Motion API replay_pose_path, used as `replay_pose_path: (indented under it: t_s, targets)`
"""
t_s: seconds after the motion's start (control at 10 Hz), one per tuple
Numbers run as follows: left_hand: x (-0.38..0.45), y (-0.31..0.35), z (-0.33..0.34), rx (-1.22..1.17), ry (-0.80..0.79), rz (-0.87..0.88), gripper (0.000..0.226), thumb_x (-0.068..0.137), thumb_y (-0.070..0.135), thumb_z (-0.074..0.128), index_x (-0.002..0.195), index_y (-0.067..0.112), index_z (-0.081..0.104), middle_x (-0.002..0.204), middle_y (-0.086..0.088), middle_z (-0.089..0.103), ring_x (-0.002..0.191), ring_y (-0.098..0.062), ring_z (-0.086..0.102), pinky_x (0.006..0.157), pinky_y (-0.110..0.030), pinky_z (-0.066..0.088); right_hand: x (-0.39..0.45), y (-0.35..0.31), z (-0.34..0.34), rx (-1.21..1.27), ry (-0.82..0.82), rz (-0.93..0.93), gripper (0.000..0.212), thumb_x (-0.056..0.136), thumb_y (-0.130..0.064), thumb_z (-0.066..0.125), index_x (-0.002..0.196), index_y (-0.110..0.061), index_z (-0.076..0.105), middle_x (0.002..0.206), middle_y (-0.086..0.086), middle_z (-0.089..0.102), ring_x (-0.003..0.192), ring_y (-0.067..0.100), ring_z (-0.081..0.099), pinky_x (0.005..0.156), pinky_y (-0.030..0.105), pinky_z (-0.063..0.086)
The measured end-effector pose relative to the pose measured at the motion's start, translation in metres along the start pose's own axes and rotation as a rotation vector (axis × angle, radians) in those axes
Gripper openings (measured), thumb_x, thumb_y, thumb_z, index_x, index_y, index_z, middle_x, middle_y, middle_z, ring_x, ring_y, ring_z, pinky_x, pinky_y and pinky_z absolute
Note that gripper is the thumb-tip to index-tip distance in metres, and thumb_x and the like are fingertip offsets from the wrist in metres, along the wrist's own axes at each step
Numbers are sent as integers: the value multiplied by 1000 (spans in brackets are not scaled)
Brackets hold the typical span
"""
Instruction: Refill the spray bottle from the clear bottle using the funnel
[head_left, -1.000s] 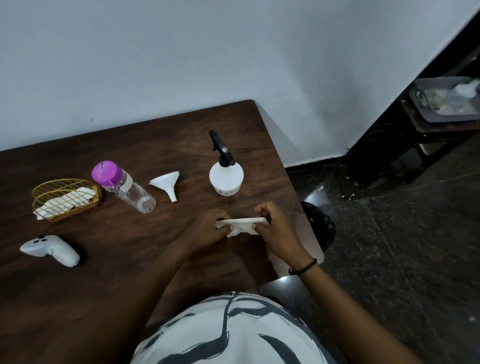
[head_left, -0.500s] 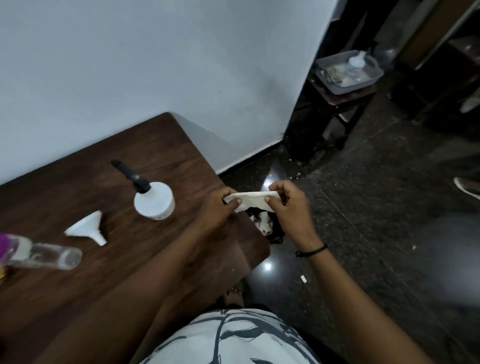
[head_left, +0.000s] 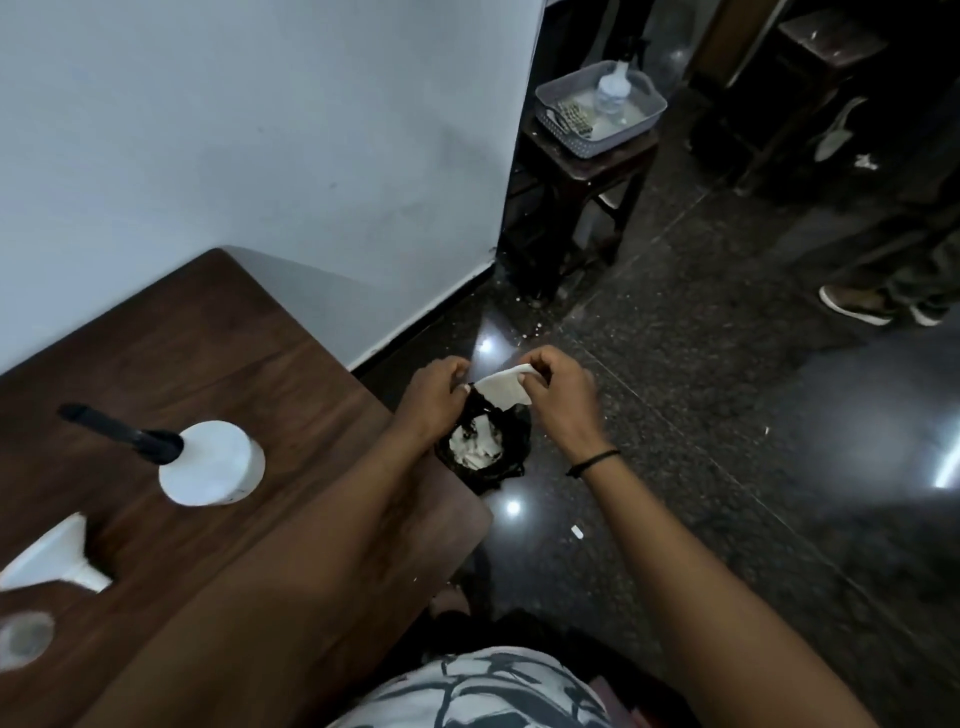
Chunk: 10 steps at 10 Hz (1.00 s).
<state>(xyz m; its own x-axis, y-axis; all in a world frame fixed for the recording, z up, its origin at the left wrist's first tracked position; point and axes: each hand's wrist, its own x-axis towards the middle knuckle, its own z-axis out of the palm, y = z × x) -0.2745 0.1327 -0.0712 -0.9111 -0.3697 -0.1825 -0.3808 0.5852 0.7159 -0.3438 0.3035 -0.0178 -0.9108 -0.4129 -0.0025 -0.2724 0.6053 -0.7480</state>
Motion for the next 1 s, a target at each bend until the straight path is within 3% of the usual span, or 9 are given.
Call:
replay_pose_path:
  t_s: [0.1, 0.2, 0.3, 0.5, 0.7, 0.8, 1.0]
  targets:
    - [6, -3, 4, 45, -39, -25, 29, 85, 14, 59, 114, 13, 64, 111, -9, 66, 104, -27, 62, 89, -41, 51, 13, 18, 12, -33, -27, 57, 4, 87, -7, 66, 84, -9, 64, 79, 1, 66, 72, 10, 55, 58, 6, 36]
    - [12, -8, 6, 110, -57, -33, 38, 87, 18, 56, 125, 16, 60, 122, -8, 64, 114, -28, 58, 95, -45, 50, 25, 30, 25, -34, -54, 106, 2, 87, -7, 64, 86, -7, 66, 82, 3, 67, 77, 14, 59, 66, 20, 46]
    - [18, -9, 8, 160, -51, -26, 41, 88, 18, 53, 129, 16, 58, 126, -7, 63, 118, -31, 55, 98, -46, 48, 37, 41, 36, -62, -74, 150, 5, 88, -7, 64, 89, -6, 68, 87, 5, 69, 81, 16, 60, 69, 25, 42]
    - [29, -7, 10, 219, -29, 14, 36, 90, 14, 54, 126, 16, 59, 121, -7, 63, 113, -31, 55, 94, -45, 48, 54, 54, 49, -49, -86, 228, 6, 90, -7, 61, 86, -5, 66, 85, 6, 68, 81, 18, 60, 68, 24, 39]
    - [33, -10, 11, 258, -31, 3, 40, 90, 16, 53, 130, 16, 56, 126, -6, 61, 114, -32, 53, 95, -46, 46, 62, 77, 61, -112, -189, 375, 13, 89, -2, 59, 99, -4, 67, 100, 16, 69, 96, 31, 63, 73, 26, 40]
    - [33, -15, 12, 281, -47, -13, 41, 90, 17, 53, 131, 17, 55, 127, -6, 61, 115, -32, 52, 96, -48, 45, 62, 81, 60, -119, -188, 361, 8, 89, -4, 61, 95, -3, 66, 98, 17, 69, 96, 31, 63, 75, 28, 42]
    - [31, -6, 3, 366, -10, 5, 37, 94, 27, 53, 128, 15, 55, 126, -8, 60, 115, -33, 52, 93, -49, 44, 58, 58, 52, -99, -184, 211, 20, 95, -16, 58, 110, -4, 65, 110, 15, 68, 105, 30, 62, 86, 33, 48]
